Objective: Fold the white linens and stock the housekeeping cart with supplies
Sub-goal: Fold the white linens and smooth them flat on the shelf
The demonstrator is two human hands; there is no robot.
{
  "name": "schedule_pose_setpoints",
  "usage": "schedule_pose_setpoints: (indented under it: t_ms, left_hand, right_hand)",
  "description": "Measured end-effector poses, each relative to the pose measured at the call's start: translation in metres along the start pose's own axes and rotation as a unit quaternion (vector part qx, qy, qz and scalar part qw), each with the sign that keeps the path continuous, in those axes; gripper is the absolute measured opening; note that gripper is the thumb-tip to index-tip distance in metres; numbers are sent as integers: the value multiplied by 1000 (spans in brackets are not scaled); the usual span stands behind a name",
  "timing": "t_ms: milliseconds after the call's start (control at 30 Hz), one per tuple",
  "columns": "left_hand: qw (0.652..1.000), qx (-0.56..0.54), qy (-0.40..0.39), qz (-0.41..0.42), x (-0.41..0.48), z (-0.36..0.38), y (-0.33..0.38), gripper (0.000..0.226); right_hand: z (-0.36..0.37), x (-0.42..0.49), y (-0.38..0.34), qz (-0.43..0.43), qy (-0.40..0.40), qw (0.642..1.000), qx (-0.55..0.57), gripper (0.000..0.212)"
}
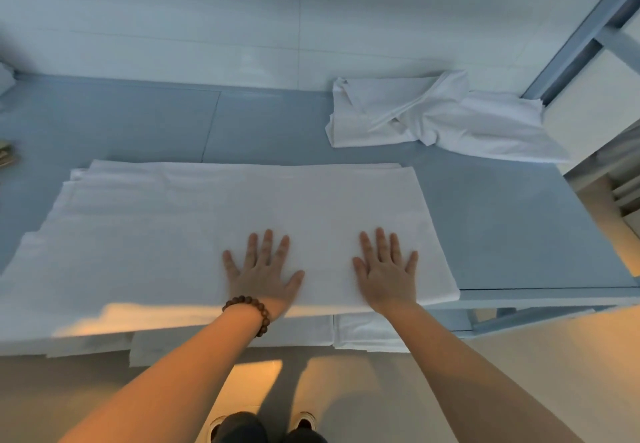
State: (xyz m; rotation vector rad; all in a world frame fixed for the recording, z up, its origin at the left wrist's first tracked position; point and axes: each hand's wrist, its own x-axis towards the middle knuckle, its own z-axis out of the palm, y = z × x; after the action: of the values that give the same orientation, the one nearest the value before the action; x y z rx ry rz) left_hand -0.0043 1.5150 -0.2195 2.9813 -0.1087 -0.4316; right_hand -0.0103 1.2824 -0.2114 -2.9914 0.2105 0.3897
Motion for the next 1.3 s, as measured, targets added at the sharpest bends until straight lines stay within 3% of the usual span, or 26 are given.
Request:
schedule_pose_setpoints:
  t_ms: [367,667,900,967,1133,1233,1300]
  left_hand:
    - [994,-19,-4,-107,-19,-10,-118,71]
    - [983,-32,33,-177,-48,-6,-227,72]
    - [966,-42,52,-250,-37,-25,-302,74]
    - [975,-23,59,-212,-23,-34,-294,71]
    - [997,9,79,-5,33,-40,-238,59]
    - [996,25,78,35,78,-49,-234,59]
    - [997,31,75,12,105,-58,-249,61]
  right_hand:
    - [21,-3,-170,-140,4,990,-14,57]
    - [34,-3,-279,-181,19,982,-46,58]
    - [36,22,-300,-158,39,986,-46,58]
    - [36,28,-302,-140,45,988,-43,58]
    - [29,65,-318,-117,43,992,-24,54]
    - [30,83,-320,-115,69,991,-19,53]
    - [35,87,-319,-114,84,990,-21,53]
